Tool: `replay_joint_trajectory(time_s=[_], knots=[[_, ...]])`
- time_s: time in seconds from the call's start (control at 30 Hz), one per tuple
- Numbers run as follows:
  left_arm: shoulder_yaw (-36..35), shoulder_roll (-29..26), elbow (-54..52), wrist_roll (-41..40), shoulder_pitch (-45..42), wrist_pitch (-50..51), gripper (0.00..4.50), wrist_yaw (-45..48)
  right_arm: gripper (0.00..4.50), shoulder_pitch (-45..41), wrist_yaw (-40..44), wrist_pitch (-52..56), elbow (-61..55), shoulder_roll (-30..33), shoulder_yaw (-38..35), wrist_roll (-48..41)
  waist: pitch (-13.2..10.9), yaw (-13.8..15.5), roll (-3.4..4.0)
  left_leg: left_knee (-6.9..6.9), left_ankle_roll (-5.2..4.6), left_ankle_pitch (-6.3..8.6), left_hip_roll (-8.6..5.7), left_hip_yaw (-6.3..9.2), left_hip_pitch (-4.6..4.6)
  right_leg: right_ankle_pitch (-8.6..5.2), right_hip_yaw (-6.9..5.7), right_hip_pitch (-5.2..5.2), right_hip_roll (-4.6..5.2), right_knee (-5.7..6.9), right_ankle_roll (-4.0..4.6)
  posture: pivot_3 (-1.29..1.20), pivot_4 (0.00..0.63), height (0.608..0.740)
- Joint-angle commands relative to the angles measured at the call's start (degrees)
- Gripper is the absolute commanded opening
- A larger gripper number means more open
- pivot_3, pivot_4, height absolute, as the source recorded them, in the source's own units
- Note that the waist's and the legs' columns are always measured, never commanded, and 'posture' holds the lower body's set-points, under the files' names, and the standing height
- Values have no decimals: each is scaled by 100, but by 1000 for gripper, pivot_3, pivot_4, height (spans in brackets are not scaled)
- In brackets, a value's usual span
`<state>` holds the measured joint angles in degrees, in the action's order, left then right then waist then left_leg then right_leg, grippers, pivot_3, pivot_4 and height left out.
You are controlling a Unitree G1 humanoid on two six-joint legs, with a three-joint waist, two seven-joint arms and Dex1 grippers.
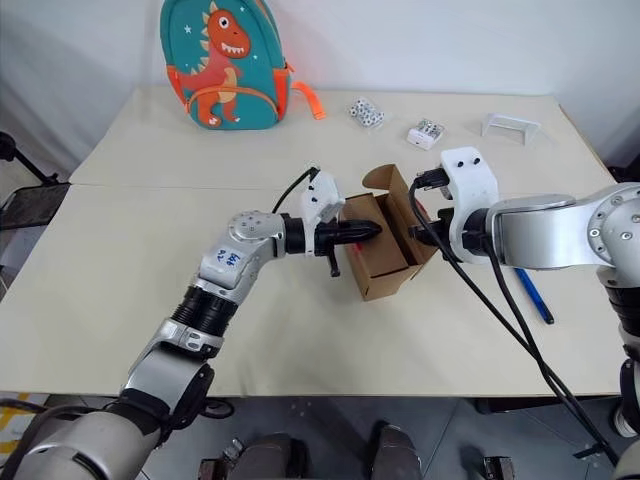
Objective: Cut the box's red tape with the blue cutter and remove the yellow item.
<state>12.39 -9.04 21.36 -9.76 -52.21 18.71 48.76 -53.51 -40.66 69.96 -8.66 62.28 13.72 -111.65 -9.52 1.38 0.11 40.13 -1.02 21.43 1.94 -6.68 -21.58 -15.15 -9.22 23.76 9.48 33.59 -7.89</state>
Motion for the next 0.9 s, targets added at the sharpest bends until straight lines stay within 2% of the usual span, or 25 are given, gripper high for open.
replay_joint_trajectory(time_s=[0.03, 0.4, 0.9], knots=[[175, -54, -163, 145, 79, 159, 0, 38, 8, 48, 22, 19, -91, -3, 68, -107, 0, 0, 0, 1, 0, 0, 0, 0, 0, 0, 1, 0, 0, 0, 0, 0, 150, 740], [312, -341, -381, 334, 385, 526, 0, -43, 8, 203, 513, 282, 393, 201, -254, 467, 0, -2, 0, 1, 0, 0, 1, 1, 4, 0, 2, -2, 0, 3, 0, 0, 150, 740], [164, -818, -878, 258, 956, 826, 0, -82, 8, -12, 2072, 988, 788, -18, -714, 2370, 1, 9, 2, 10, 0, 0, 2, -2, 8, 0, 7, -8, 0, 5, 0, 0, 150, 740]])
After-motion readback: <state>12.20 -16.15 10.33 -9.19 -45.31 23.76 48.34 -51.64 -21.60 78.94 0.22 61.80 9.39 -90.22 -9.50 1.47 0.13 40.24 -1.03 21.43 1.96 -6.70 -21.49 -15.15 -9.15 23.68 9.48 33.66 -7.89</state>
